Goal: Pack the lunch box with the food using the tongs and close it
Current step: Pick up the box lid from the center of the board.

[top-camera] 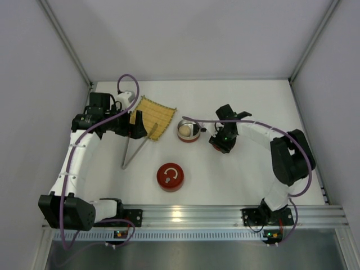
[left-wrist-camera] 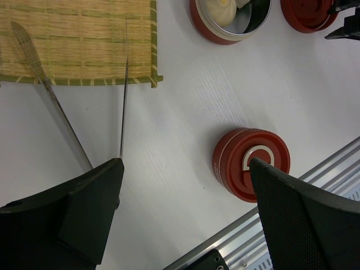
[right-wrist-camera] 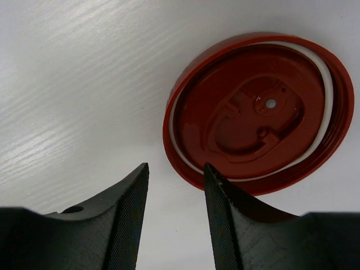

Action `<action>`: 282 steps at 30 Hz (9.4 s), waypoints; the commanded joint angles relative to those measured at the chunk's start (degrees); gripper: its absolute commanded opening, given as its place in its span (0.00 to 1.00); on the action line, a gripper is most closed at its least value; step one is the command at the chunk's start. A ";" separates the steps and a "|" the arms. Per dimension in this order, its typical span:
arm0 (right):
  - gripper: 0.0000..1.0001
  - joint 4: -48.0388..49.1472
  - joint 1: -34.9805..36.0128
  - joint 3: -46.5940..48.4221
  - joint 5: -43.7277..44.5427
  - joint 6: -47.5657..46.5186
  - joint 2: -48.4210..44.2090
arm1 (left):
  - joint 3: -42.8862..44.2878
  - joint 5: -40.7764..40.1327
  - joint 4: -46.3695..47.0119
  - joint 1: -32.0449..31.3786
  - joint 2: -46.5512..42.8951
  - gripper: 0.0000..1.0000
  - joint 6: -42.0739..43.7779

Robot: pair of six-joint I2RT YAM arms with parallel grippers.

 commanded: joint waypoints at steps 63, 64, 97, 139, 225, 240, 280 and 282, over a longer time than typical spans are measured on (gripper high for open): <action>0.00 -22.21 20.54 19.66 -40.79 -0.16 -21.64 | -4.80 7.45 10.23 -44.00 -8.51 0.88 72.20; 0.00 -22.21 20.80 20.00 -41.14 -0.16 -21.55 | -5.07 7.63 10.76 -44.00 -8.51 0.87 72.21; 0.70 -12.90 -3.34 34.06 -41.84 11.25 -19.79 | -5.16 -4.04 20.77 -45.85 -9.65 0.00 31.38; 0.79 -2.70 3.23 31.43 -35.61 29.63 -11.53 | 6.71 15.53 23.51 -20.28 8.80 0.00 -34.67; 0.61 1.00 7.71 34.33 -26.55 36.49 -4.32 | -4.01 19.58 43.63 -15.26 5.99 0.00 -51.72; 0.59 5.29 7.27 34.78 -42.18 45.71 -0.81 | -6.56 16.68 47.15 -15.26 4.06 0.00 -51.55; 0.22 11.54 2.70 26.51 -50.40 47.30 -4.41 | -9.99 16.77 54.44 -13.59 4.32 0.00 -58.05; 0.17 11.45 2.70 27.38 -47.40 47.04 -3.97 | -10.78 17.12 55.14 -13.59 3.97 0.00 -58.22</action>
